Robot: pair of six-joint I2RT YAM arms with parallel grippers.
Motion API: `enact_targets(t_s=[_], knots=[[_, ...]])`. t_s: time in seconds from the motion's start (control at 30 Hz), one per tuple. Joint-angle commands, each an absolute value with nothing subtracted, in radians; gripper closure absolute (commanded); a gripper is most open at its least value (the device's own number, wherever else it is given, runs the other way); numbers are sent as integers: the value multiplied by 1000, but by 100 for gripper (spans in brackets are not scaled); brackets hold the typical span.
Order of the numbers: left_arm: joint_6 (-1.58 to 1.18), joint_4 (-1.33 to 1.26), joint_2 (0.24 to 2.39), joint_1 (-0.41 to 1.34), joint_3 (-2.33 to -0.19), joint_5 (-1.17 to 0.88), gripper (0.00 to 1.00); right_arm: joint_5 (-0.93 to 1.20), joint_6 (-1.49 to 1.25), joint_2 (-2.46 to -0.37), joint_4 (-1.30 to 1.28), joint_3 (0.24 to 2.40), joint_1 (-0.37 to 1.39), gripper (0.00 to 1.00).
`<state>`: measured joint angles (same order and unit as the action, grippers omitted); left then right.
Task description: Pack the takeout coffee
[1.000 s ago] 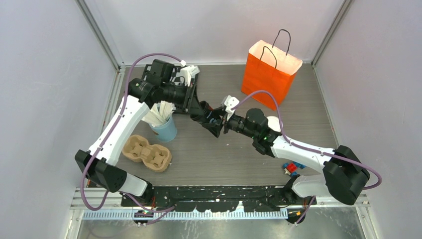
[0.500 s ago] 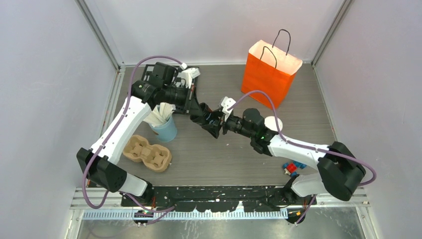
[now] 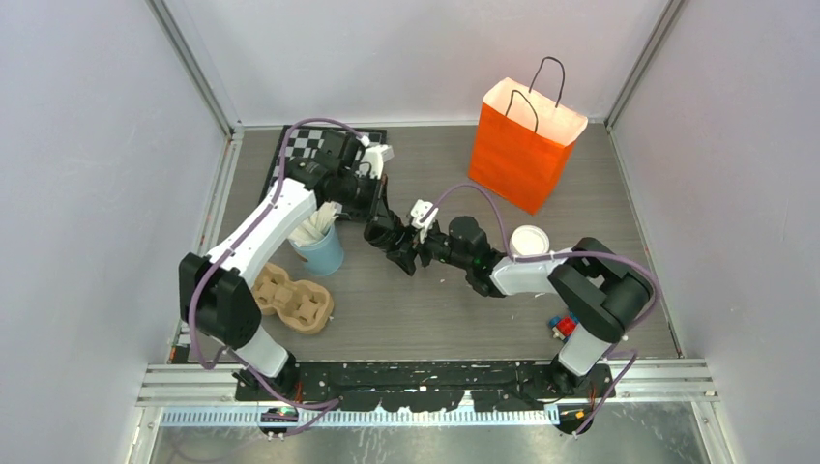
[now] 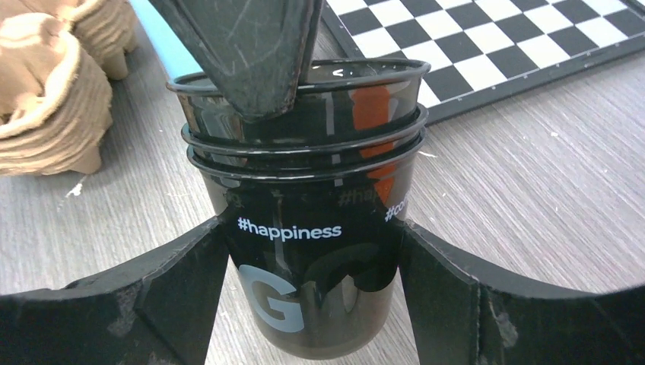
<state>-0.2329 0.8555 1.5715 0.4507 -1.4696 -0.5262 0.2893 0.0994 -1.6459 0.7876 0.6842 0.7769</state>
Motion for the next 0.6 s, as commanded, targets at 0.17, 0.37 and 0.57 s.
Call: enact_targets(t_s=[0.17,0.37,0.57], knots=[[-244,790,1644,478,-1456,-380,100,215,113,-1706,974,649,762,15],[-323,721,1645,502,-1427,-396,100,192,126,-1727,976,622,761,14],[-371,693,1644,535,-1402,-387,100,177,132,-1693,933,604,759,10]])
